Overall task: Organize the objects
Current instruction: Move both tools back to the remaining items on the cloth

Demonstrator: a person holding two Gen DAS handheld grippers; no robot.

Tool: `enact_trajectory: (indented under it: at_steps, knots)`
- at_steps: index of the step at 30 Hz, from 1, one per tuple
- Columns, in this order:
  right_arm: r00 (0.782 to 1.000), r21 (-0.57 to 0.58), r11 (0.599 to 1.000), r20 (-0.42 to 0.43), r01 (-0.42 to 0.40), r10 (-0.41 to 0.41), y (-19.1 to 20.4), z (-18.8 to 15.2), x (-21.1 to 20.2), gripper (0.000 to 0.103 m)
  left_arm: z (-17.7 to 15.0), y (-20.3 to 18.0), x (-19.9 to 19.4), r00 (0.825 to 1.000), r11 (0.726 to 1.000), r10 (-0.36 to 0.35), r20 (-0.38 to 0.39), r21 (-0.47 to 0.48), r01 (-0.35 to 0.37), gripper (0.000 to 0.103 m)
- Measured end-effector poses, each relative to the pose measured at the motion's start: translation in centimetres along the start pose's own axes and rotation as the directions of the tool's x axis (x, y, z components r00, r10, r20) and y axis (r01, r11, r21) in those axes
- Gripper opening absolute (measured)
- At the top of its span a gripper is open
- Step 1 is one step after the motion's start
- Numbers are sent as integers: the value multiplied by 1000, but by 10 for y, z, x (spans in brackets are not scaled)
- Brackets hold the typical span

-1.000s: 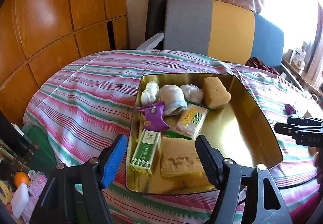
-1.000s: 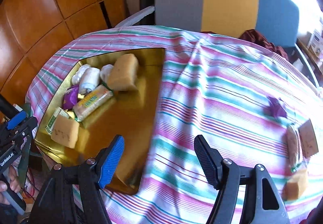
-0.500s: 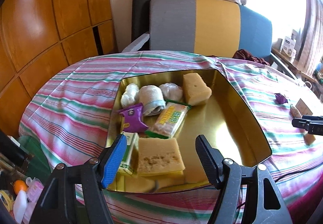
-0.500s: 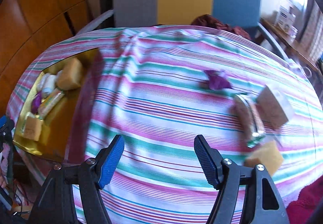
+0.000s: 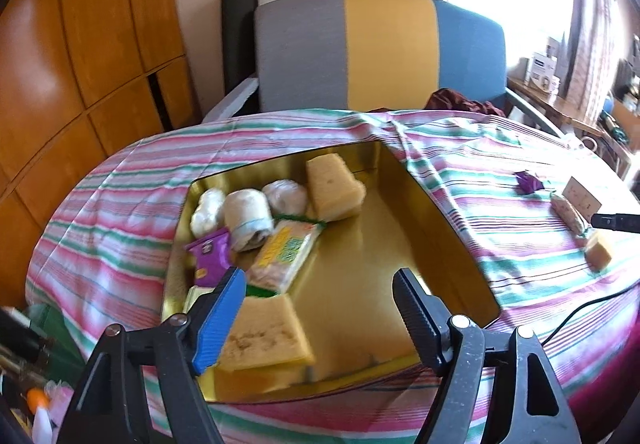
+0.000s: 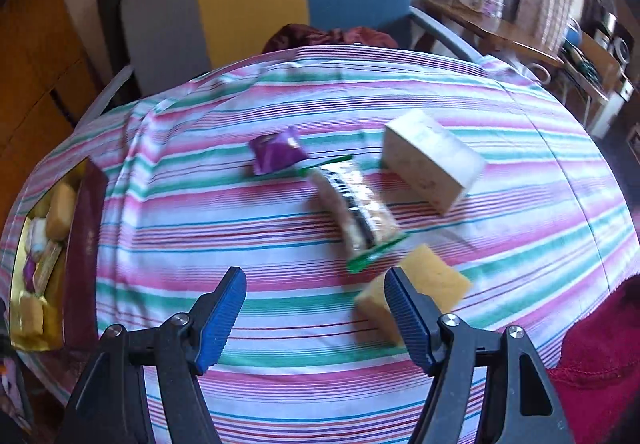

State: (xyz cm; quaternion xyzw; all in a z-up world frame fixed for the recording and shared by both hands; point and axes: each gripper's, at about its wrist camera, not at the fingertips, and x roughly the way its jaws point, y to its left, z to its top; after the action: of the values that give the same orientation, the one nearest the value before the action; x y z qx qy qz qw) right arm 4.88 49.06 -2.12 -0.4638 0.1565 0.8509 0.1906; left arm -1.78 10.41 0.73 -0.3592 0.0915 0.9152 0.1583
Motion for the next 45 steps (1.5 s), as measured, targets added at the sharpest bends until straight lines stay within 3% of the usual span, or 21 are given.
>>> enact_trajectory:
  at_steps: [11,26,40,45]
  knots:
    - [999,202,979,46,-31,22,-48,-2,1,73,18,-51,8,997,993,-73,2,94,73,77]
    - [990,318,941,110,-117,86,-69,-4,-4,73,35,-124,31,985,968,-166,-53,182,173,77]
    - [969,495,843,221,-211,113,-106,-13,-15,73,55,-201,64,956,941,-253,-148,192,279,77]
    - [964,508,829,229,-234,132,-109,-13,-15,73,64,-237,80,932,924,-299,-207,182,337,76]
